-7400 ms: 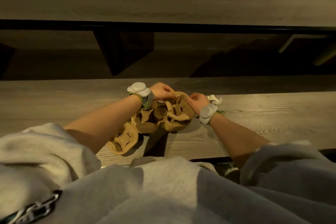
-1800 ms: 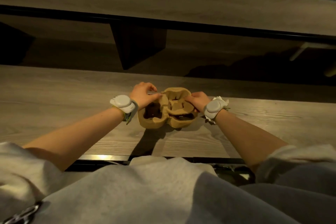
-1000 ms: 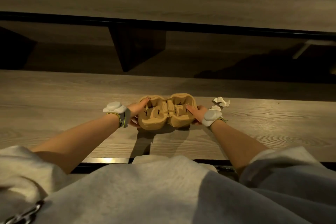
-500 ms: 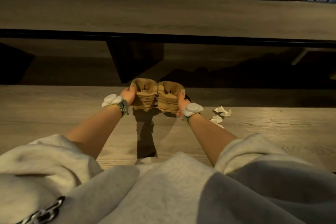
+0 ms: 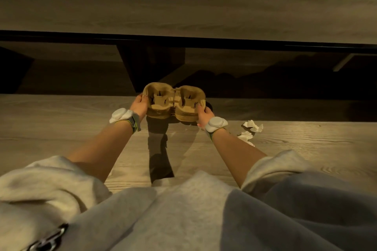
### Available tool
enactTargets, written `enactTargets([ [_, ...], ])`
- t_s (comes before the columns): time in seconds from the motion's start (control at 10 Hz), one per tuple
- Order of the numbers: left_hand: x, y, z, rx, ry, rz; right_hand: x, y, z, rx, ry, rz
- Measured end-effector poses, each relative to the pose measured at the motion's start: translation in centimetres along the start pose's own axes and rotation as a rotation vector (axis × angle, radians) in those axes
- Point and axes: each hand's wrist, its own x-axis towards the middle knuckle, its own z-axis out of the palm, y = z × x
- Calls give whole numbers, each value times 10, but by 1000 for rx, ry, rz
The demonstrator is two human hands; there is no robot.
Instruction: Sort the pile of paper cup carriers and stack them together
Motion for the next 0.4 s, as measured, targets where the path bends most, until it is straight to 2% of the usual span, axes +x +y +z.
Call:
enactTargets([
  [0.2, -19, 1, 1, -31, -14, -17, -77, -40, -19, 174, -89, -16],
  [0.3, -28, -7, 10, -120, 29, -22, -85, -31, -26, 232, -100, -4],
  [0.4, -25, -29, 15, -254, 152, -106, -94, -21, -40, 173, -2, -25],
])
